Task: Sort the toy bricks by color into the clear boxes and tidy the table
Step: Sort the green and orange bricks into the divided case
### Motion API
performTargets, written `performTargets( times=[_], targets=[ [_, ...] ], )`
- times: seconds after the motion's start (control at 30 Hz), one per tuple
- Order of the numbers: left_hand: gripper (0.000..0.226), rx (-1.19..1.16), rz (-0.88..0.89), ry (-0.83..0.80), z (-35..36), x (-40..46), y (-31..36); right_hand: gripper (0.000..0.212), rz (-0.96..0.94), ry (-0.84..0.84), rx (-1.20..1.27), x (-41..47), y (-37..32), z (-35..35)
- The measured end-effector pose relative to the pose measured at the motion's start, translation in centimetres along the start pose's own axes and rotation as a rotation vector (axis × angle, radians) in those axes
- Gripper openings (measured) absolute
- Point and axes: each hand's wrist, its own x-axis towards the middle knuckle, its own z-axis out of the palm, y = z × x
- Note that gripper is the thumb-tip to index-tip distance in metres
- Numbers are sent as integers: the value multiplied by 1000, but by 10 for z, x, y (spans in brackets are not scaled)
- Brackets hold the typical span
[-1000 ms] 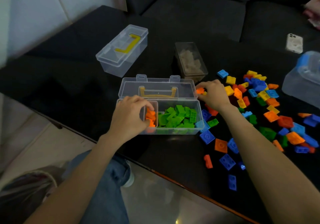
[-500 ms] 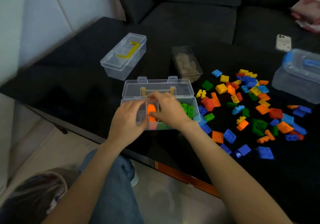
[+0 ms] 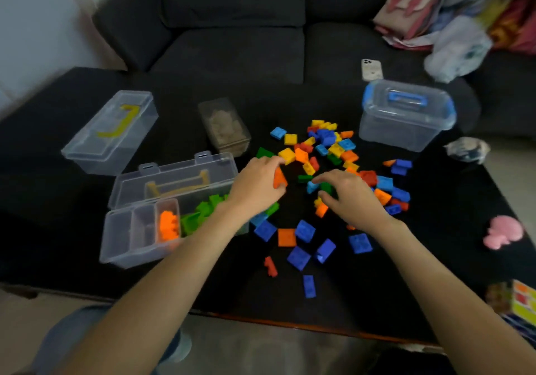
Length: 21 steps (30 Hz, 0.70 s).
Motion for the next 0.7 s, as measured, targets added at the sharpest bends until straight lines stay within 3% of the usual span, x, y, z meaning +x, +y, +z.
performTargets(
  times=[0.13,0.3,0.4,0.5,0.7],
  targets=[
    [77,229,-142,-215,23,44,-8,39,37,-55,58,38,21,3],
    [85,310,-240,-266,33,62,-26,50,72,-104,123,98,19,26],
    [83,399,-173,-285,35,67,-29,56,91,-158,11,107,17,38],
    [79,297,-108,-304,39,70,-26,48,91,-107,-84,98,19,41],
    [69,187,76,-349,43,63,-13,38,89,-31,26,71,40,33]
  ],
)
